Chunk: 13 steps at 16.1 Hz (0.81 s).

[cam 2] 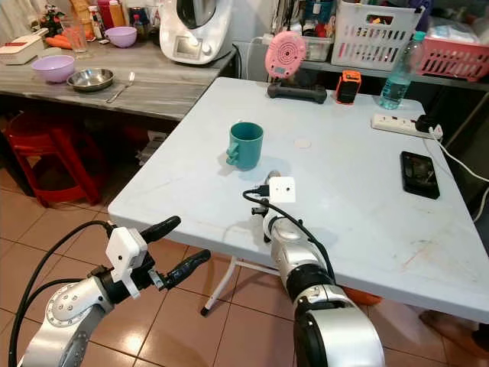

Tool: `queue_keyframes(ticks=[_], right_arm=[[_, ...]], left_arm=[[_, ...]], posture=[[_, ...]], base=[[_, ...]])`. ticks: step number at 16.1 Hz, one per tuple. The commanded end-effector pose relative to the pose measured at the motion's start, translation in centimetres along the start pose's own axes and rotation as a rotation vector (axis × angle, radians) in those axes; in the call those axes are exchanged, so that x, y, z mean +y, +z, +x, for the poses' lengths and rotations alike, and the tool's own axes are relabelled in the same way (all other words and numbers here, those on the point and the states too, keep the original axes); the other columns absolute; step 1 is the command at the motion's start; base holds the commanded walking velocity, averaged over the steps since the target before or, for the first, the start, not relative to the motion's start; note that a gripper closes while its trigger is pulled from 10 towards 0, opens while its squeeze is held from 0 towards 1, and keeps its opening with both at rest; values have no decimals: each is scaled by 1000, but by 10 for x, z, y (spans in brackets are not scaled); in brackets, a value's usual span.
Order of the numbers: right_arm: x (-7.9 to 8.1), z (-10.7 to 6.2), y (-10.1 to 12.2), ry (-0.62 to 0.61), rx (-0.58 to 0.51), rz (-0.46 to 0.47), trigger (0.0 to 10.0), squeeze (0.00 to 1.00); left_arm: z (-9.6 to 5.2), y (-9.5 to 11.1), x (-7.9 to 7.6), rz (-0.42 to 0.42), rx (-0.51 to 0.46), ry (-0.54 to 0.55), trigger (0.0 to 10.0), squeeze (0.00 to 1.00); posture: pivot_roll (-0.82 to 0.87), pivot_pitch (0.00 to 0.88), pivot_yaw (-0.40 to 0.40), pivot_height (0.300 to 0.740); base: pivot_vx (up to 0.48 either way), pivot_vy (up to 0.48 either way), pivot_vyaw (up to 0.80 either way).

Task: Setting the table

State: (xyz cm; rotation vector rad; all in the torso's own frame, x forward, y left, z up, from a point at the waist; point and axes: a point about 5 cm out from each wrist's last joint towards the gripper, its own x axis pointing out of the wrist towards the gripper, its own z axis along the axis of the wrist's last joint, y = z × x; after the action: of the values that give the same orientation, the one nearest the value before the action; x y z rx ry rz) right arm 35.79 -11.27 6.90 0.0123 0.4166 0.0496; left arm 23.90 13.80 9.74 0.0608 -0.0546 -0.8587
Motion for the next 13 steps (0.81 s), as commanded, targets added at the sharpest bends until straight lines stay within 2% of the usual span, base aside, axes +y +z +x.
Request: queue_keyframes(ticks=[1,4,8,11,13], right_arm=[[-18,-6,-37,-64,144,15,0,0],[-20,-7,-39,-76,141,39,0,0],[-24,-8,-33,-81,81,92,0,0],[-31,-17,-20,-96,-73,81,0,0],[-34,-27,-16,-133,-131,104,0,0]], left_arm=[[0,0,1,12,6,-14,10000,0],[1,0,1,13,6,-21,10000,0],[2,0,3,19,5,-14,10000,0],[2,-1,10,13,-7,60,10000,0],[2,-1,20,-25,-28,147,10000,0]], posture=[[33,0,-4,740],[33,0,0,740],[35,0,0,740],[28,0,-4,740],[28,0,-4,740]], base=[[0,0,0],[0,0,0],[0,0,0],[0,0,0],[0,0,0]])
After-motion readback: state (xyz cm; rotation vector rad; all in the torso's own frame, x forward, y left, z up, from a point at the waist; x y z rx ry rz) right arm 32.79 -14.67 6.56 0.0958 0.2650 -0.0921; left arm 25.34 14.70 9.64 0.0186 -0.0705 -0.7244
